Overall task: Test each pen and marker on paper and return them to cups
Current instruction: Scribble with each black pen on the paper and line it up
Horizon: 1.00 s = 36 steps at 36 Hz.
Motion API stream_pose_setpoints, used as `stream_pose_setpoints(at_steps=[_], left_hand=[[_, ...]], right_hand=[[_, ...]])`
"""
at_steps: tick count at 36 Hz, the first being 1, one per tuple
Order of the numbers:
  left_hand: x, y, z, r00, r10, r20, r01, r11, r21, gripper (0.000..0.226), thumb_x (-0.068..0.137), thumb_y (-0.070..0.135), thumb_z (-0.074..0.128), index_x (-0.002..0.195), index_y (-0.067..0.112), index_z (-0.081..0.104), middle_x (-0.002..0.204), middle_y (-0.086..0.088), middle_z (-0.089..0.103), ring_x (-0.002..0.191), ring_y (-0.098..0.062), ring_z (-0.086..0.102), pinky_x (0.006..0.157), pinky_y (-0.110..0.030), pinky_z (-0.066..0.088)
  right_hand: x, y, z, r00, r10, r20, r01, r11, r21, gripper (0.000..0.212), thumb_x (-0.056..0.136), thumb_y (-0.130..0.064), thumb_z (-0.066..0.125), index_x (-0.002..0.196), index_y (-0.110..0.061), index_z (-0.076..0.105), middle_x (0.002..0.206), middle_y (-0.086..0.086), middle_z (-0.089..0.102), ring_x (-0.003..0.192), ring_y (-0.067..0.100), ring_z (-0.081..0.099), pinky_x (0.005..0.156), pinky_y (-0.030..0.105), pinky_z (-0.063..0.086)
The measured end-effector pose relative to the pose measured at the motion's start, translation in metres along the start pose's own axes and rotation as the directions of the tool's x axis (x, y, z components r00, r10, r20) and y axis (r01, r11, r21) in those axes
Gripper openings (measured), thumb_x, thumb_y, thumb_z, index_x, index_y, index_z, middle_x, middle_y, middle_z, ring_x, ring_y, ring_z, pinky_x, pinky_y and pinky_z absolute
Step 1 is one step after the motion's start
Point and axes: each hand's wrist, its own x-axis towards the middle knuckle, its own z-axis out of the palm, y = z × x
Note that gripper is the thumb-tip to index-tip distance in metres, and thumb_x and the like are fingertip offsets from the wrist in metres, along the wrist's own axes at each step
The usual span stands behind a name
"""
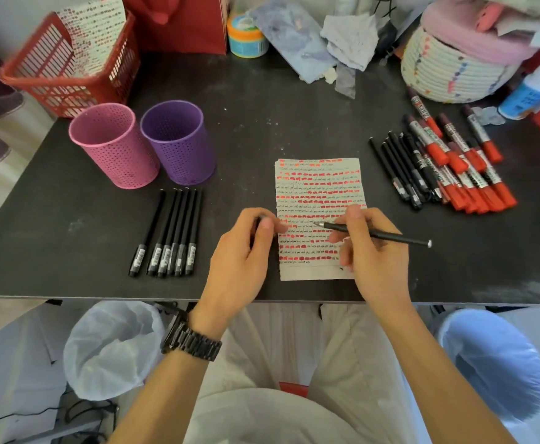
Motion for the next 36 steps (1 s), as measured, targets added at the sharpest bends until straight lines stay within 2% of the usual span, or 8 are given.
stream_pose_setpoints(at_steps=[4, 6, 9, 15, 19, 23, 28, 36], left_hand=[[-0.001, -0.01, 0.006, 0.994, 0.11, -0.012, -0.108, 0.986, 0.129, 0.03, 0.1, 0.05, 0.043, 0.125, 0.043, 0.059, 0.111, 0.027, 0.066, 0.104, -0.003, 0.063, 0.085, -0.029, 0.052], [-0.001, -0.012, 0.005, 0.993, 0.116, 0.008, -0.115, 0.975, 0.19, 0.035, 0.1, 0.052, 0.043, 0.133, 0.046, 0.053, 0.109, 0.036, 0.062, 0.102, 0.0, 0.061, 0.084, -0.021, 0.05], [-0.002, -0.013, 0.005, 0.997, 0.081, 0.006, -0.081, 0.978, 0.191, 0.036, 0.099, 0.054, 0.048, 0.135, 0.051, 0.048, 0.105, 0.04, 0.063, 0.099, 0.002, 0.062, 0.08, -0.015, 0.047], [-0.005, -0.012, 0.006, 0.999, 0.022, -0.049, -0.02, 0.999, 0.04, 0.014, 0.097, 0.042, 0.064, 0.107, 0.045, 0.055, 0.103, 0.033, 0.069, 0.1, 0.005, 0.066, 0.078, -0.036, 0.058], [-0.006, -0.009, 0.006, 0.996, 0.06, -0.064, -0.055, 0.995, 0.083, 0.017, 0.092, 0.052, 0.059, 0.108, 0.048, 0.059, 0.104, 0.033, 0.067, 0.095, 0.001, 0.065, 0.07, -0.026, 0.055], [-0.007, -0.011, 0.006, 0.996, 0.062, -0.062, -0.056, 0.994, 0.09, 0.017, 0.094, 0.04, 0.066, 0.109, 0.047, 0.061, 0.106, 0.03, 0.067, 0.095, -0.004, 0.065, 0.071, -0.03, 0.057], [-0.006, -0.01, 0.006, 0.991, 0.104, -0.084, -0.095, 0.991, 0.099, 0.017, 0.089, 0.055, 0.057, 0.105, 0.056, 0.06, 0.105, 0.03, 0.066, 0.091, -0.004, 0.066, 0.071, -0.027, 0.056], [-0.007, -0.012, 0.006, 0.988, 0.128, -0.084, -0.118, 0.986, 0.119, 0.022, 0.088, 0.055, 0.059, 0.109, 0.051, 0.061, 0.107, 0.031, 0.065, 0.09, -0.005, 0.066, 0.071, -0.027, 0.056]], right_hand=[[0.0, -0.001, -0.005, 0.994, 0.031, 0.102, -0.048, 0.985, 0.167, 0.024, 0.097, -0.025, 0.052, 0.096, -0.024, 0.075, 0.096, 0.007, 0.077, 0.051, 0.017, 0.054, 0.049, 0.021, 0.043], [0.0, 0.0, -0.006, 0.993, 0.033, 0.116, -0.053, 0.983, 0.177, 0.019, 0.094, -0.024, 0.054, 0.096, -0.019, 0.072, 0.093, 0.009, 0.077, 0.049, 0.016, 0.054, 0.048, 0.021, 0.043], [0.002, 0.001, -0.007, 0.995, 0.055, 0.088, -0.074, 0.972, 0.222, 0.016, 0.085, -0.037, 0.06, 0.085, -0.022, 0.066, 0.08, 0.013, 0.076, 0.045, 0.015, 0.052, 0.045, 0.021, 0.042], [0.004, 0.006, -0.011, 0.995, 0.052, 0.085, -0.073, 0.961, 0.266, 0.016, 0.083, -0.04, 0.065, 0.081, -0.026, 0.072, 0.073, 0.014, 0.073, 0.043, 0.012, 0.049, 0.045, 0.017, 0.04], [0.003, 0.007, -0.012, 0.995, 0.048, 0.086, -0.07, 0.959, 0.274, 0.019, 0.084, -0.037, 0.067, 0.08, -0.02, 0.072, 0.069, 0.014, 0.072, 0.043, 0.013, 0.049, 0.045, 0.017, 0.04], [0.003, 0.005, -0.012, 0.994, 0.048, 0.094, -0.072, 0.959, 0.275, 0.019, 0.083, -0.036, 0.067, 0.079, -0.018, 0.072, 0.067, 0.013, 0.071, 0.043, 0.014, 0.049, 0.045, 0.018, 0.04], [0.002, 0.005, -0.011, 0.993, 0.057, 0.102, -0.084, 0.958, 0.274, 0.015, 0.085, -0.031, 0.067, 0.077, -0.018, 0.072, 0.065, 0.013, 0.071, 0.042, 0.013, 0.048, 0.044, 0.018, 0.038], [0.0, 0.002, -0.01, 0.991, 0.051, 0.126, -0.077, 0.975, 0.208, 0.014, 0.084, -0.034, 0.069, 0.075, -0.023, 0.072, 0.067, 0.012, 0.072, 0.043, 0.011, 0.05, 0.045, 0.018, 0.04]])
